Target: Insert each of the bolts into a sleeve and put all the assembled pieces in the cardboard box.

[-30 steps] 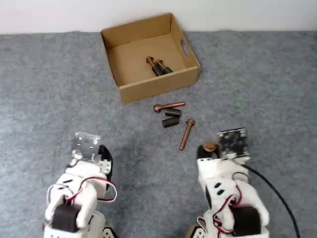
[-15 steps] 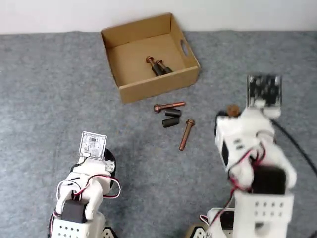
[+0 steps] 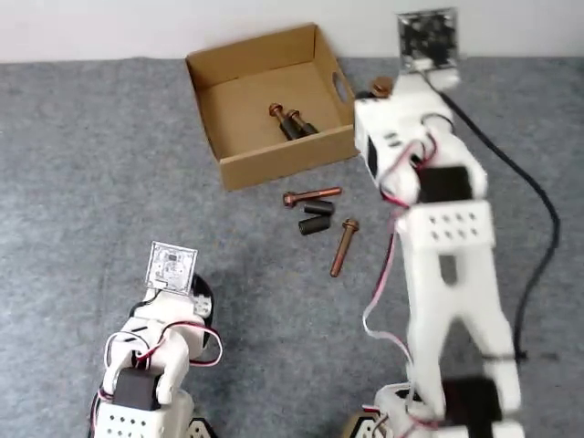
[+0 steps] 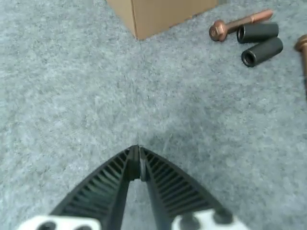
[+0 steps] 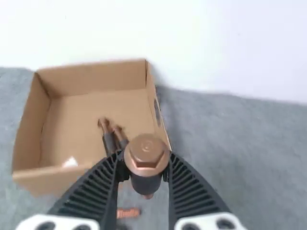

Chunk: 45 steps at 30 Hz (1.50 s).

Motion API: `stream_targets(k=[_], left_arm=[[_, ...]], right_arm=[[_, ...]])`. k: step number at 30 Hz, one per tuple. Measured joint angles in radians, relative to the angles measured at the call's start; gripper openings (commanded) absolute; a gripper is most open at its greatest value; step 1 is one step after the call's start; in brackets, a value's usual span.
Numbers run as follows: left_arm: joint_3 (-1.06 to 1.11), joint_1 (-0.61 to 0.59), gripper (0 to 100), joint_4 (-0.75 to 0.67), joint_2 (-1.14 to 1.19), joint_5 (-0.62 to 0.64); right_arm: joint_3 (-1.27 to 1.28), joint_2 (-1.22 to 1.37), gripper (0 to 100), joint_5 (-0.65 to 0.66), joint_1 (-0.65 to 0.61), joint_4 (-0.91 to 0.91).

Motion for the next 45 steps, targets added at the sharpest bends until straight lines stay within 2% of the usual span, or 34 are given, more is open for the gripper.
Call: stream_targets(k=[7, 15, 22, 28, 34, 40, 45], left_arm=[[0.0, 0.0, 1, 0.005, 0.0, 0.0], [0.003, 0.0, 1, 0.002, 0.041, 0.0], [0.003, 0.0, 1, -0.08, 0.143, 0.0], [0.003, 0.0, 1, -0.08, 0.141, 0.0], [0.003, -0.058, 1, -0.083, 0.141, 0.0], [0.003, -0.066, 1, -0.089, 0.141, 0.0], [0.003, -0.064, 1, -0.089, 0.141, 0.0]], right_arm=[[-0.041, 0.241, 0.8, 0.0, -0.025, -0.25], [-0.041, 0.413, 0.9, 0.0, -0.091, -0.374], [-0.15, 0.555, 0.9, 0.063, -0.155, -0.448], [-0.301, 0.709, 0.9, 0.083, -0.164, -0.436], [-0.381, 0.784, 1.2, 0.087, -0.164, -0.308], [-0.391, 0.81, 19.4, 0.133, -0.166, -0.152], [-0.41, 0.809, 13.3, 0.143, -0.166, -0.106]])
